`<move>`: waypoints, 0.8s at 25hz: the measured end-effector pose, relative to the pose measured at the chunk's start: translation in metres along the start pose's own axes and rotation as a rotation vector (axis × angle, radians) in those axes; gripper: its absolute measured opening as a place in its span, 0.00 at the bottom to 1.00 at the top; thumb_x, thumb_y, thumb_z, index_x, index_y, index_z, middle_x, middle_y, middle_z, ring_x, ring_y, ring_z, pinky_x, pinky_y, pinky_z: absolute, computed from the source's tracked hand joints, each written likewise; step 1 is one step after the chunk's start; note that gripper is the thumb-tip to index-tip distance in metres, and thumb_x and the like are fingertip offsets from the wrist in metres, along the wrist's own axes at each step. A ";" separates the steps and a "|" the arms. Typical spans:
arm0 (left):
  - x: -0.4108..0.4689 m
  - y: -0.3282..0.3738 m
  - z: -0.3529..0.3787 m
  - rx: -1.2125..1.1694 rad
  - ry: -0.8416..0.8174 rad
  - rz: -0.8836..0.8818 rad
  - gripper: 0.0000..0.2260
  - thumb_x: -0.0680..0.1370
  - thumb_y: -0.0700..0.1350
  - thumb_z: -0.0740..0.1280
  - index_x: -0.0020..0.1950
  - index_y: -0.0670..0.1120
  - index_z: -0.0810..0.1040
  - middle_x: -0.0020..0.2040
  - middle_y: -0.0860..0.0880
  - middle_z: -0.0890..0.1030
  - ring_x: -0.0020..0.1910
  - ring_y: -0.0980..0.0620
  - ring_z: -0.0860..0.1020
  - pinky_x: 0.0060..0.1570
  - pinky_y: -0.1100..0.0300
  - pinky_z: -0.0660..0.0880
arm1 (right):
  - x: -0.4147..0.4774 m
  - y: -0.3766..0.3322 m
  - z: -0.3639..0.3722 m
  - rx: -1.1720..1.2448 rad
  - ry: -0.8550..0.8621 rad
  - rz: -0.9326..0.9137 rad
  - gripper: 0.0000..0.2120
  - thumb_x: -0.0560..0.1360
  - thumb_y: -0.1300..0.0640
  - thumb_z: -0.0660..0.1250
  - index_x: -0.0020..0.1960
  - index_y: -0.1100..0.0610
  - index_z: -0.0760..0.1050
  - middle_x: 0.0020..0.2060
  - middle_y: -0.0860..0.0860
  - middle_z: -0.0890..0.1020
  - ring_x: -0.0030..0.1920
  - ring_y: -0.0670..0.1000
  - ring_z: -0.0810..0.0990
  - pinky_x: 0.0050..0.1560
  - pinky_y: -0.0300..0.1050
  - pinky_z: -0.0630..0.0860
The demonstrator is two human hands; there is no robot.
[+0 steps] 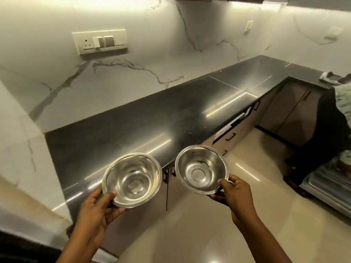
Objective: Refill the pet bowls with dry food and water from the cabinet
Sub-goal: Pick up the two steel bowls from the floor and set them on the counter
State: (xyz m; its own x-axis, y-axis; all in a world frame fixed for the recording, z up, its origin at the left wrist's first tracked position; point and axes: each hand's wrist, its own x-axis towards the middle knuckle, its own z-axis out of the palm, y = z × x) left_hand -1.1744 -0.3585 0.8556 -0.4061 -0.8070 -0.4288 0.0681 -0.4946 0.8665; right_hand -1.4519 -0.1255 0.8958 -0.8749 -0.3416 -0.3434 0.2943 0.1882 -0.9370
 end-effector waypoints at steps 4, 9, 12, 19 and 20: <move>0.036 0.010 0.046 -0.029 0.034 -0.007 0.19 0.83 0.34 0.66 0.73 0.44 0.78 0.57 0.33 0.85 0.34 0.45 0.88 0.32 0.56 0.85 | 0.064 -0.035 0.015 -0.032 -0.038 -0.010 0.10 0.82 0.69 0.64 0.54 0.59 0.82 0.40 0.61 0.84 0.39 0.66 0.90 0.37 0.48 0.88; 0.087 0.015 0.086 -0.072 0.173 0.017 0.18 0.83 0.34 0.66 0.73 0.45 0.79 0.54 0.38 0.86 0.33 0.50 0.88 0.31 0.59 0.85 | 0.159 -0.062 0.054 -0.110 -0.197 -0.004 0.12 0.83 0.68 0.64 0.55 0.54 0.82 0.42 0.60 0.88 0.39 0.63 0.91 0.35 0.46 0.88; 0.109 0.017 0.105 -0.111 0.281 0.058 0.17 0.84 0.34 0.65 0.70 0.46 0.79 0.52 0.42 0.85 0.33 0.52 0.88 0.30 0.59 0.84 | 0.216 -0.072 0.078 -0.160 -0.303 -0.004 0.14 0.84 0.66 0.65 0.51 0.49 0.80 0.44 0.60 0.88 0.42 0.63 0.91 0.36 0.47 0.88; 0.154 0.003 0.149 -0.263 0.576 0.079 0.18 0.84 0.34 0.65 0.73 0.45 0.78 0.58 0.38 0.86 0.50 0.39 0.87 0.33 0.54 0.86 | 0.344 -0.071 0.140 -0.290 -0.535 0.036 0.09 0.83 0.67 0.64 0.57 0.60 0.83 0.47 0.70 0.87 0.45 0.70 0.89 0.36 0.49 0.88; 0.161 -0.003 0.152 -0.261 0.612 0.064 0.18 0.84 0.34 0.65 0.73 0.46 0.78 0.58 0.37 0.86 0.50 0.38 0.87 0.33 0.55 0.86 | 0.356 -0.067 0.149 -0.308 -0.546 0.039 0.09 0.83 0.67 0.64 0.57 0.61 0.82 0.47 0.69 0.86 0.43 0.69 0.89 0.35 0.49 0.88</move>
State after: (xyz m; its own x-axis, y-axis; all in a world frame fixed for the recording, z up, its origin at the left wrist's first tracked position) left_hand -1.3785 -0.4383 0.8230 0.1910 -0.8368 -0.5132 0.3242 -0.4397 0.8376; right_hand -1.7256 -0.3970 0.8268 -0.5195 -0.7346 -0.4364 0.1265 0.4390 -0.8895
